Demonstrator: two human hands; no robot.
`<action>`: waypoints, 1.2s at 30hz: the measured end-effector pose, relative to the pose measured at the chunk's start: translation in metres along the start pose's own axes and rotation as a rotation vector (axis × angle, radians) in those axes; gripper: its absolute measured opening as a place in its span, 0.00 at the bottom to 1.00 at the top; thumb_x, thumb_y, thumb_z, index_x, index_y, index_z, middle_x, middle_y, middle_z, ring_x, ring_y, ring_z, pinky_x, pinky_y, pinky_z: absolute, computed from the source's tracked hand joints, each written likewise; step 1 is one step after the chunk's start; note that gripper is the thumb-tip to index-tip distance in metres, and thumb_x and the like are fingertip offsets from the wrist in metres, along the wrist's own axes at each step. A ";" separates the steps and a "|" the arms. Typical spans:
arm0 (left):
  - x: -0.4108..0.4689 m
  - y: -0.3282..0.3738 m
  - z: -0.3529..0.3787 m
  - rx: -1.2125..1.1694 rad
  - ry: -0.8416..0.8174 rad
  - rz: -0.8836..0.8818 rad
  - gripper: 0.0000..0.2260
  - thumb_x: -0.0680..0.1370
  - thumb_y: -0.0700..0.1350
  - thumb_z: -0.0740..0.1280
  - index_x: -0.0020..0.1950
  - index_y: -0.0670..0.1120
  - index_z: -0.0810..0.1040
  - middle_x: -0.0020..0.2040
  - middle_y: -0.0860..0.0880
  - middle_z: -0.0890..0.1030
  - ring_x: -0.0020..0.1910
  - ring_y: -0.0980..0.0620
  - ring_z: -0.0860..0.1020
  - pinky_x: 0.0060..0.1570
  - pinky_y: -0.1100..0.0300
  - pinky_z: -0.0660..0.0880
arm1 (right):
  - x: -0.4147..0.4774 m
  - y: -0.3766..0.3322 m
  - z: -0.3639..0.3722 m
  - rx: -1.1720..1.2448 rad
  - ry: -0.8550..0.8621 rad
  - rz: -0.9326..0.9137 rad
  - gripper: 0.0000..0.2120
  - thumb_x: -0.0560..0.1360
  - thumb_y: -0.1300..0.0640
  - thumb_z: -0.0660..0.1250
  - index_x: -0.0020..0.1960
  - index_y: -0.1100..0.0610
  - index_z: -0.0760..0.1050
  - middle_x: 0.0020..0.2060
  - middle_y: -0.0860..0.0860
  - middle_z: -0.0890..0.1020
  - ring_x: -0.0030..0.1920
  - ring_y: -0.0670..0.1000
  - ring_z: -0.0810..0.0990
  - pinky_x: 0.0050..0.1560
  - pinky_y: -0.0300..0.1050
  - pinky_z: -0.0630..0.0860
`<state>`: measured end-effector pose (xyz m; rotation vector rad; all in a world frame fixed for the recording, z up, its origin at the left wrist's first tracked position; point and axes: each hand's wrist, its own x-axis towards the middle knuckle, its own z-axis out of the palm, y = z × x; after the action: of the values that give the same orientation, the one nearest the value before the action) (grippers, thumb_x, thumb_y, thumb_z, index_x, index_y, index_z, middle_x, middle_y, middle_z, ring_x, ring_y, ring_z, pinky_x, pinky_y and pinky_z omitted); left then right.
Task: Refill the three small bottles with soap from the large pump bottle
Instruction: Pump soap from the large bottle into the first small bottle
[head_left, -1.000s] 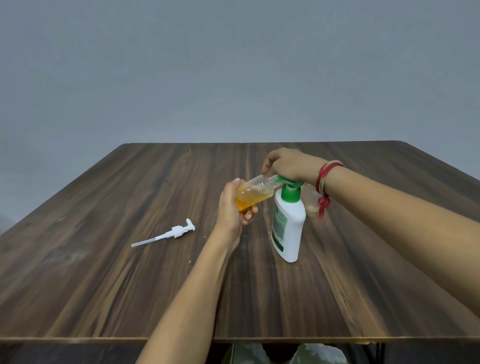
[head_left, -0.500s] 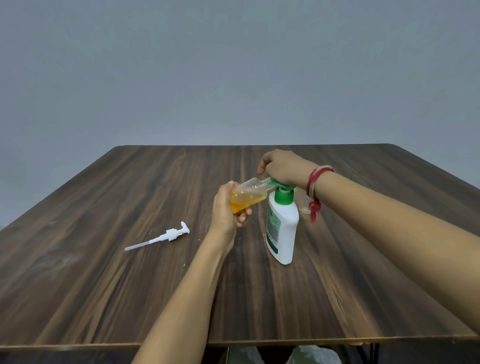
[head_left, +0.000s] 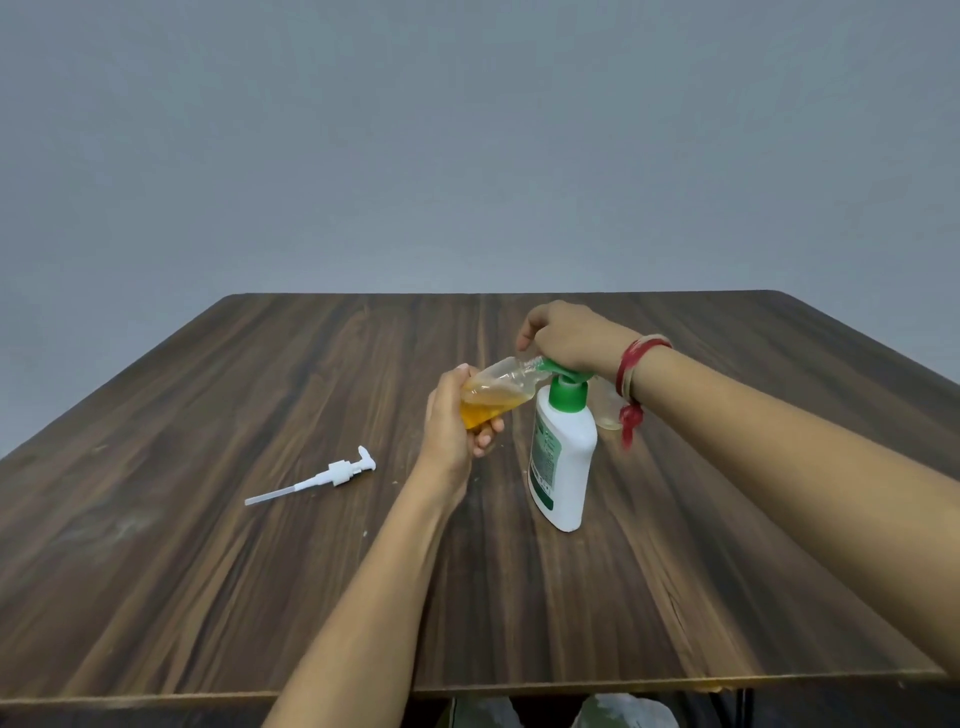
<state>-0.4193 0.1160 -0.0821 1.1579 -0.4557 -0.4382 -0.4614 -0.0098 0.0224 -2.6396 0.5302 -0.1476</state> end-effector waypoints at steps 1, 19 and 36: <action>0.000 0.000 0.000 -0.001 0.006 -0.006 0.18 0.81 0.52 0.52 0.42 0.42 0.74 0.23 0.48 0.72 0.18 0.57 0.63 0.18 0.67 0.58 | 0.000 0.000 0.001 0.008 -0.011 0.004 0.16 0.76 0.64 0.53 0.54 0.56 0.78 0.46 0.50 0.75 0.39 0.49 0.73 0.39 0.42 0.71; 0.001 -0.002 0.001 -0.040 0.006 -0.003 0.18 0.81 0.51 0.52 0.39 0.44 0.73 0.23 0.48 0.72 0.17 0.57 0.63 0.18 0.67 0.57 | -0.001 -0.001 -0.001 -0.052 0.006 0.025 0.16 0.74 0.62 0.54 0.53 0.53 0.77 0.51 0.52 0.78 0.49 0.54 0.76 0.55 0.52 0.74; 0.000 -0.001 0.001 -0.024 -0.004 -0.013 0.20 0.81 0.52 0.51 0.43 0.41 0.75 0.23 0.48 0.73 0.18 0.57 0.64 0.18 0.66 0.58 | -0.003 -0.005 -0.004 -0.125 0.018 0.045 0.17 0.75 0.60 0.53 0.58 0.52 0.75 0.58 0.52 0.77 0.52 0.54 0.74 0.61 0.56 0.71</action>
<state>-0.4199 0.1145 -0.0829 1.1380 -0.4454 -0.4565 -0.4637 -0.0062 0.0282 -2.7470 0.6234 -0.1282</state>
